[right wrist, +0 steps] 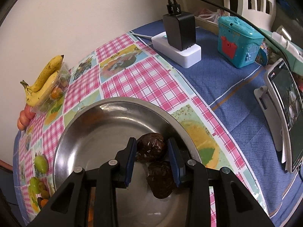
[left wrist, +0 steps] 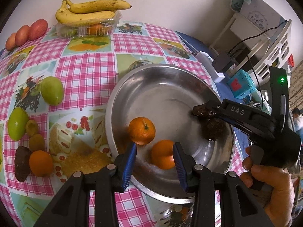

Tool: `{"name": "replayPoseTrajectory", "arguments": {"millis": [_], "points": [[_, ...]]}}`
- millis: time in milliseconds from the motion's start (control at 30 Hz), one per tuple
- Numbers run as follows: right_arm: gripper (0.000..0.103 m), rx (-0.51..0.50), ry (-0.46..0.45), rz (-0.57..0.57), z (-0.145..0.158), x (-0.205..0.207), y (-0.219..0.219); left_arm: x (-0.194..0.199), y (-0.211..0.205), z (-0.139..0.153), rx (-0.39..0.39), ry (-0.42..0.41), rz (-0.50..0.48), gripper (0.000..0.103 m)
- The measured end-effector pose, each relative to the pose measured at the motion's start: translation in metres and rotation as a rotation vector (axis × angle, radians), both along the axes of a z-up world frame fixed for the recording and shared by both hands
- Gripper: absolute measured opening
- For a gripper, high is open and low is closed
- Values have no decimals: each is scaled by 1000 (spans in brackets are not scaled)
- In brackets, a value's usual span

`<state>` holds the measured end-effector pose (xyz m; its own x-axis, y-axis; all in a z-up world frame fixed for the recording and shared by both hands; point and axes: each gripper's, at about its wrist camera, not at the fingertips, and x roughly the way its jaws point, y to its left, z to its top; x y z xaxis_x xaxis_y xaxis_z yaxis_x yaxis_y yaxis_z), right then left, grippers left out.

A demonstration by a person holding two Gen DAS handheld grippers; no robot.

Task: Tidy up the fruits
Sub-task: 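Lower both held fruits into the steel bowl and open both tools, then withdraw both open tools from the bowl toward the remaining fruits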

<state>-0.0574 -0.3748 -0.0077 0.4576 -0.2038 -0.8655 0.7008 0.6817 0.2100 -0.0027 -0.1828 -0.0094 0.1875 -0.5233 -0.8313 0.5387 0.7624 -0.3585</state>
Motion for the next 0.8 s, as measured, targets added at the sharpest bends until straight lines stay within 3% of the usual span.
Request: {"name": "replayPoseTrajectory", "arguments": {"millis": [200, 300, 533, 800], "points": [[37, -27, 17, 11, 4, 0, 4, 1, 3, 4, -13, 1, 4, 43], [47, -48, 27, 19, 8, 0, 7, 3, 7, 6, -22, 4, 15, 44], [54, -88, 26, 41, 18, 2, 17, 6, 15, 11, -43, 4, 39, 46], [54, -111, 25, 61, 23, 5, 25, 13, 25, 16, -61, 6, 70, 46]]}}
